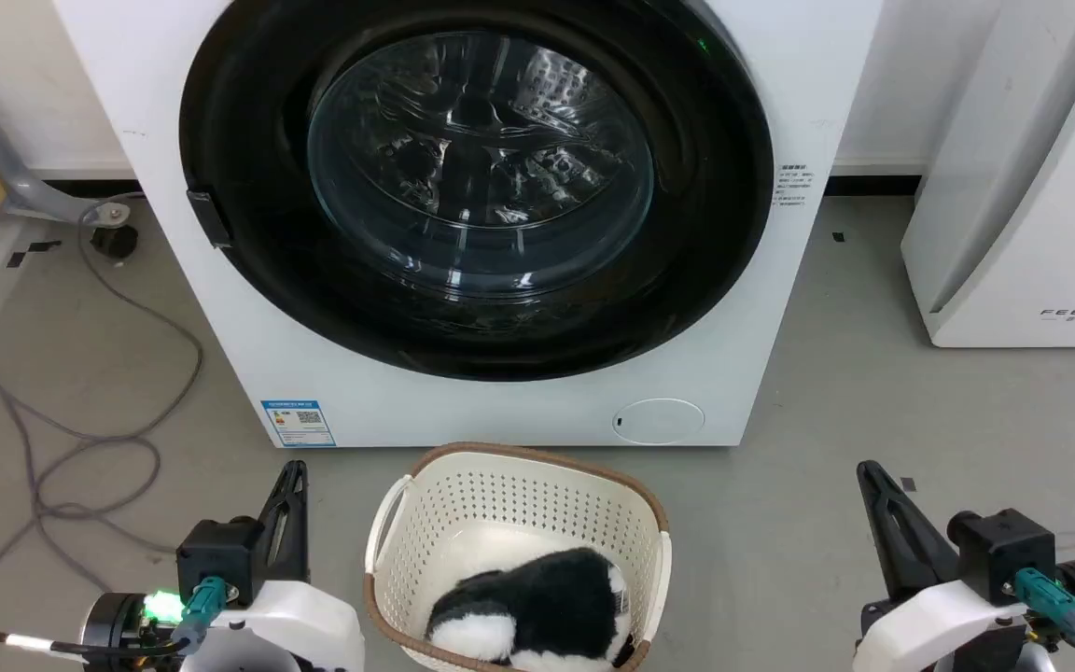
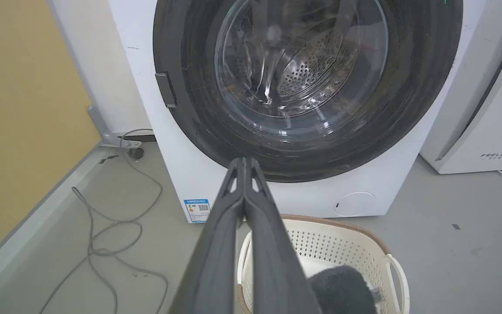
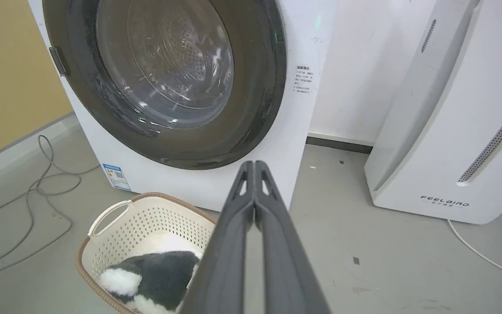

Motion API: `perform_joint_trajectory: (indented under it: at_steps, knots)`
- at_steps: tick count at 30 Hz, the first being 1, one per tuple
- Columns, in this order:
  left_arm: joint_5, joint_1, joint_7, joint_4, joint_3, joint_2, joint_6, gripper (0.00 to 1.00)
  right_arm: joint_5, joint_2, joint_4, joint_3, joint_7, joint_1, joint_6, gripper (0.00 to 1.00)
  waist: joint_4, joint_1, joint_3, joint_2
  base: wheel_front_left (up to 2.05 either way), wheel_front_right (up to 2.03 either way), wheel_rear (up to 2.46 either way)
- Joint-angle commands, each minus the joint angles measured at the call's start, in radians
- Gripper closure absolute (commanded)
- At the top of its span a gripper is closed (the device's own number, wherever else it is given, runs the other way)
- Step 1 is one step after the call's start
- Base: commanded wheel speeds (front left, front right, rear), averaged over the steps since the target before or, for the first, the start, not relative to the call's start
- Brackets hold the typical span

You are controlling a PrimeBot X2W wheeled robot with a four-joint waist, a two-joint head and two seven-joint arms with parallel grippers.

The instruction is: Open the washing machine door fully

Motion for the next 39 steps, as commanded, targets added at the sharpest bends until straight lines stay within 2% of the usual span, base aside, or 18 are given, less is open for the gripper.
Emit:
perform_joint_trajectory:
  at_steps: [1,10,11,20,21,22,35,39]
  knots:
    - [0.003,-0.005,0.0,-0.004,0.0,0.0,-0.004,1.0,-0.008,0.002,0.002,0.001,-0.006,-0.012,0.005,1.0,0.0,0.0,0.0,0.0,0.0,0.0,0.0]
    - [0.003,-0.005,0.0,-0.004,0.0,0.0,-0.004,1.0,-0.008,0.002,0.002,0.001,-0.006,-0.012,0.005,1.0,0.0,0.0,0.0,0.0,0.0,0.0,0.0]
    - [0.0,0.0,0.0,0.0,-0.001,0.0,0.0,0.0,0.0,0.0,0.0,0.0,0.0,0.0,0.0,0.0,0.0,0.0,0.0,0.0,0.0,0.0,0.0]
    - [-0.009,-0.004,-0.013,0.011,-0.015,0.0,0.003,0.0,0.014,0.0,0.005,-0.006,-0.004,0.004,-0.001,0.0,-0.001,0.0,0.0,0.0,0.0,0.0,0.0]
    - [-0.01,-0.005,-0.015,0.013,-0.017,0.0,0.003,0.0,0.016,0.0,0.006,-0.007,-0.005,0.004,-0.001,0.44,-0.002,0.0,0.0,0.0,0.0,0.0,0.0]
    - [-0.012,-0.006,-0.017,0.015,-0.019,0.0,0.003,0.0,0.018,0.0,0.007,-0.008,-0.005,0.005,-0.001,1.0,-0.002,0.0,0.0,0.0,0.0,0.0,0.0]
    - [-0.03,-0.019,-0.045,0.042,-0.048,0.0,0.01,0.0,0.065,0.0,0.024,-0.022,-0.025,0.007,0.0,1.0,-0.004,0.0,0.0,0.0,0.0,0.0,0.0]
    - [-0.037,-0.024,-0.056,0.053,-0.059,0.001,0.012,0.0,0.177,0.0,0.037,-0.018,-0.045,0.003,0.0,1.0,-0.004,0.0,0.0,0.0,0.0,0.0,0.0]
